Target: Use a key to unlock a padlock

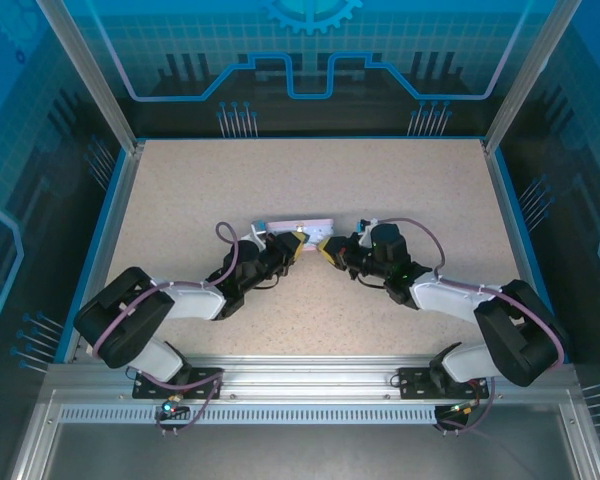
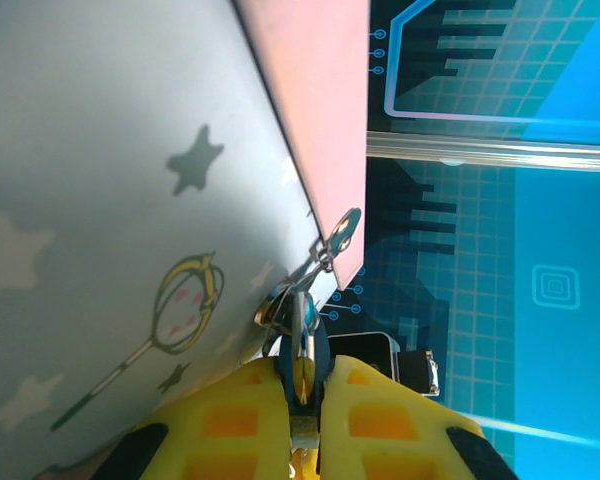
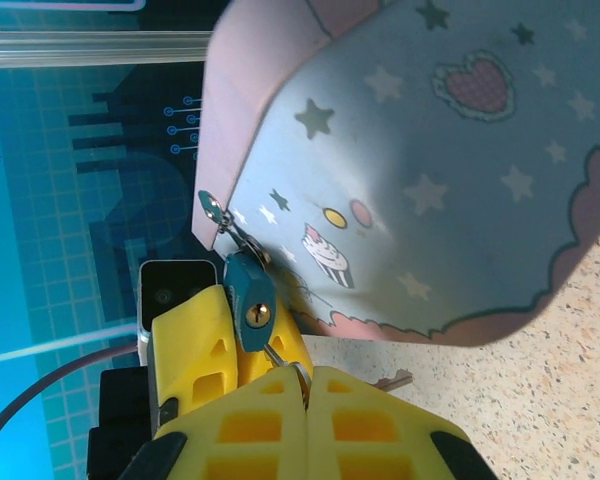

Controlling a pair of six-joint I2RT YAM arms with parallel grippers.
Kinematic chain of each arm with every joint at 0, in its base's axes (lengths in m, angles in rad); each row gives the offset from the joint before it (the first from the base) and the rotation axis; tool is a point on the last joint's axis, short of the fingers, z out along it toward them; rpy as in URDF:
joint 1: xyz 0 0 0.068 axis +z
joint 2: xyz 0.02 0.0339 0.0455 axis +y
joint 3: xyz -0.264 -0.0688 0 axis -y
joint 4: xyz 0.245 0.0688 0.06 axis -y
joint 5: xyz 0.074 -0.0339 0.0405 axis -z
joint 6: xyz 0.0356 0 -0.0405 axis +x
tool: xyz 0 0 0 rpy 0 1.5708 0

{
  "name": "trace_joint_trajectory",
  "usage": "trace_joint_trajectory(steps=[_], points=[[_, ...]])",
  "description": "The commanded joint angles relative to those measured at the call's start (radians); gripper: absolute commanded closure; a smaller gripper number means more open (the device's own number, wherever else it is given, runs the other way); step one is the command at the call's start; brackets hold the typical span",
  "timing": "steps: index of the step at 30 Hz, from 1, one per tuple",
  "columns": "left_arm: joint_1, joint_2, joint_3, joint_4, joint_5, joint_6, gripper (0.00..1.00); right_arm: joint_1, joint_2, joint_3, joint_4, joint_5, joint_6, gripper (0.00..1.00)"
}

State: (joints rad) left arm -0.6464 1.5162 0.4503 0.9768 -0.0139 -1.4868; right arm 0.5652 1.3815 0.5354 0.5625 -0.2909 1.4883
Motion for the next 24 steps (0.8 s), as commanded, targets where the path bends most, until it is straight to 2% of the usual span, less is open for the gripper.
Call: trace_joint_trajectory(steps=[1,24], points=[[-0.007,-0.027,-0.015,0.044,-0.007,0.009,1.00,0.015,0.011,0.030,0.021,0.017,-0.019,1.00],[-0.013,-0.024,-0.009,0.045,-0.006,0.011,1.00,0.015,0.051,0.058,0.020,0.018,-0.023,1.00]])
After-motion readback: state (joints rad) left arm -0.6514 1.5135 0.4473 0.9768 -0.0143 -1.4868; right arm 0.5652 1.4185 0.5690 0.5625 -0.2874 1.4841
